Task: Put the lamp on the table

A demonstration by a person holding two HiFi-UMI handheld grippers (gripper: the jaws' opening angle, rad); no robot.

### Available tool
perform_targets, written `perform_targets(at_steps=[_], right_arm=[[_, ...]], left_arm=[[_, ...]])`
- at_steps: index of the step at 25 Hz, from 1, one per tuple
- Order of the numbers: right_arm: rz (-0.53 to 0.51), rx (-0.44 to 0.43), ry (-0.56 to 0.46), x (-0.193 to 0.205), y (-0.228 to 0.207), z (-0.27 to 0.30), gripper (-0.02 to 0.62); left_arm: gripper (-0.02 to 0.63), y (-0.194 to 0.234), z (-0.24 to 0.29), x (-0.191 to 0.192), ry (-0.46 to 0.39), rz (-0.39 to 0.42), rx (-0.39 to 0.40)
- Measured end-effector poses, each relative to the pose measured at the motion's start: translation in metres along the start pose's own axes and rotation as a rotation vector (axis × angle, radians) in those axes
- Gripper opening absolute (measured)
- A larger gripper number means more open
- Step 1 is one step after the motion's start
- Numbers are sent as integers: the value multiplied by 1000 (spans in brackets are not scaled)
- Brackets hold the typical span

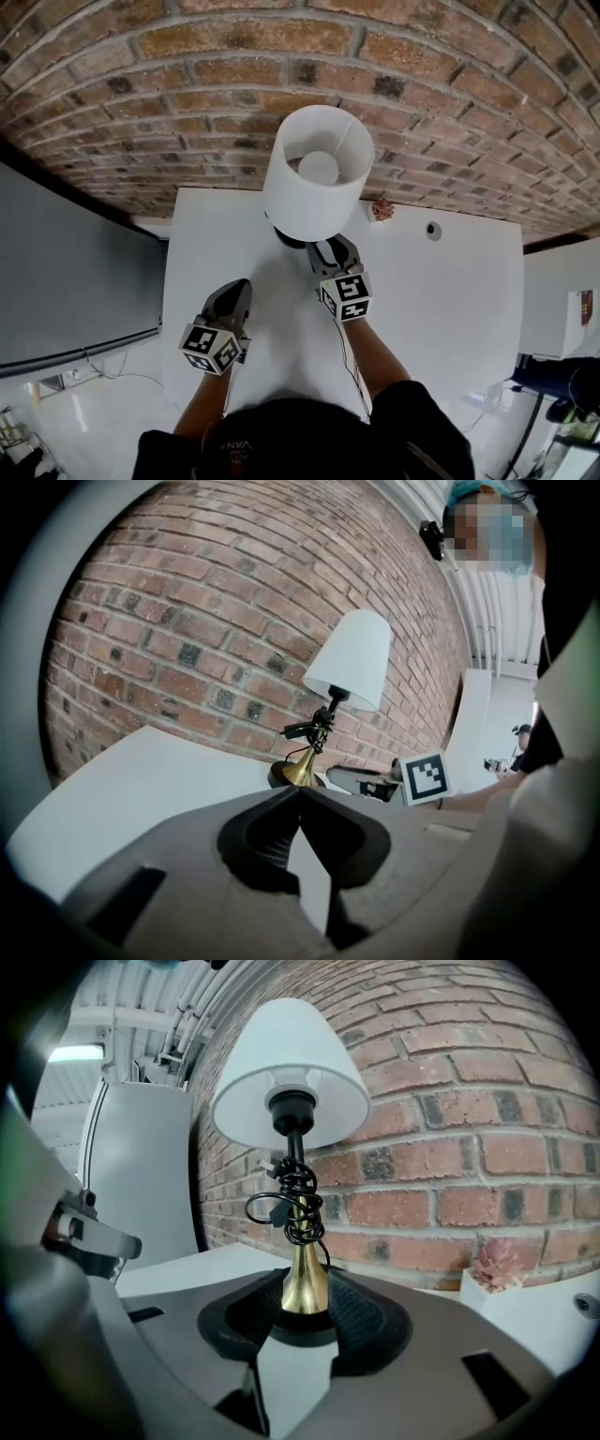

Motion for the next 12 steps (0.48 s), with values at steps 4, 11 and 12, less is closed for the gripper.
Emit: perform_targets(at_steps=[4,11,12], right_arm=[[14,26,15,7,4,-39,133],[30,42,0,9,15,-103,132],[30,43,0,10,17,-113,132]], left_arm=[[0,-18,-13,-6,-27,16,9],[0,-50,-43,-7,-65,31,-3],[1,-55,-48,-6,-69,30,-6]])
Point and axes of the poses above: the fingertips, and each gripper's own axes: z forward along the fingers, y to its left, x out of its underside, the point moved 2 cm from there along -z, backward along the fingers, and after that the axes turned 6 degrees about z, right-handed, at the moved point
